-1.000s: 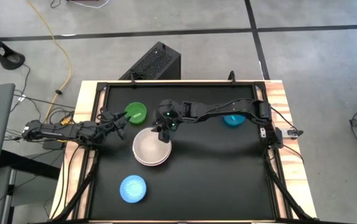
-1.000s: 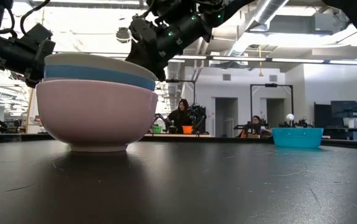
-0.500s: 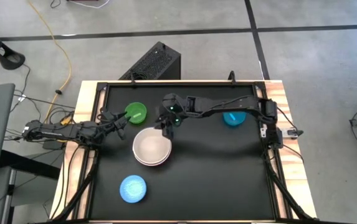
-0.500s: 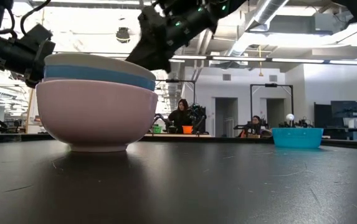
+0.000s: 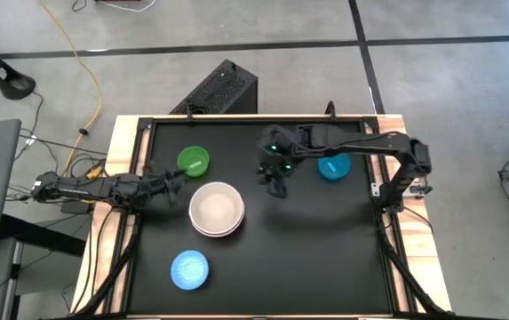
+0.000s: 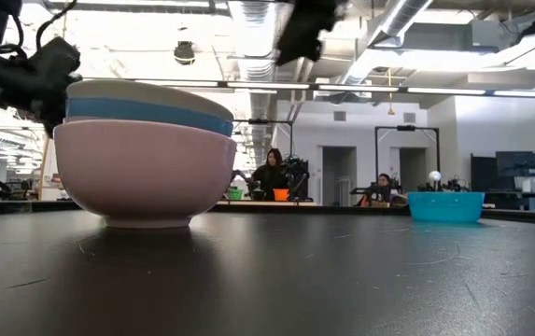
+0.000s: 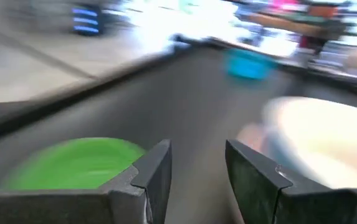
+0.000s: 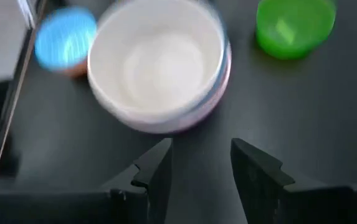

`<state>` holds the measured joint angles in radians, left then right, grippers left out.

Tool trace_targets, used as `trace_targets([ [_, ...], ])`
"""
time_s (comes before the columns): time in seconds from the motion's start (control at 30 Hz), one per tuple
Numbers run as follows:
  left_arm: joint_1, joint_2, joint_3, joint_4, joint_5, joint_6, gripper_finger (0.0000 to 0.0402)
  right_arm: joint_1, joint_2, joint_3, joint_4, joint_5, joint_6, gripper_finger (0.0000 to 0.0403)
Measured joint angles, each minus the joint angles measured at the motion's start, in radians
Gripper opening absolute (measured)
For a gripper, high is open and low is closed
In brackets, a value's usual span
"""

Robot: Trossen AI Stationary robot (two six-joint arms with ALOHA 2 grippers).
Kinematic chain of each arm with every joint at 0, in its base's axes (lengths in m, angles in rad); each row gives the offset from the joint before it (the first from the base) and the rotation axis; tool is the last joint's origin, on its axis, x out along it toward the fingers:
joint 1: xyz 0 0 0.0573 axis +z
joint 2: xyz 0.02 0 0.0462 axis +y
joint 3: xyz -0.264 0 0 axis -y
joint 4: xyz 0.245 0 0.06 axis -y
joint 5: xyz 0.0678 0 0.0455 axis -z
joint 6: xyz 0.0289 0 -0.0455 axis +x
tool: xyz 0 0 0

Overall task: Nest bowls inside each other
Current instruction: Stack the blue pattern bowl on top of the white bowl

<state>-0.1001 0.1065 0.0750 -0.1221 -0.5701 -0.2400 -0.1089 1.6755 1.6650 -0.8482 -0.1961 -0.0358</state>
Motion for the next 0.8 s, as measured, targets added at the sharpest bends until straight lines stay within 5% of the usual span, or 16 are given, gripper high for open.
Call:
trace_targets([
  [0.13, -0.002, 0.001, 0.013, 0.11, 0.401, 0.011, 0.014, 0.057, -0.042, -0.035, -0.08, 0.066, -0.018, 0.0178],
  [0.23, -0.011, 0.005, 0.055, 0.201, 0.541, 0.011, 0.0139, 0.098, -0.081, -0.104, -0.054, 0.092, -0.025, 0.0178],
  [0.4, -0.081, 0.131, 0.14, 0.193, 0.564, -0.015, 0.0139, 0.145, -0.153, -0.278, 0.079, 0.104, -0.002, 0.0178],
  [0.8, -0.447, 0.801, 0.476, 0.006, 0.49, -0.251, 0.0139, 0.175, -0.258, -0.519, 0.282, 0.103, 0.115, 0.0178],
])
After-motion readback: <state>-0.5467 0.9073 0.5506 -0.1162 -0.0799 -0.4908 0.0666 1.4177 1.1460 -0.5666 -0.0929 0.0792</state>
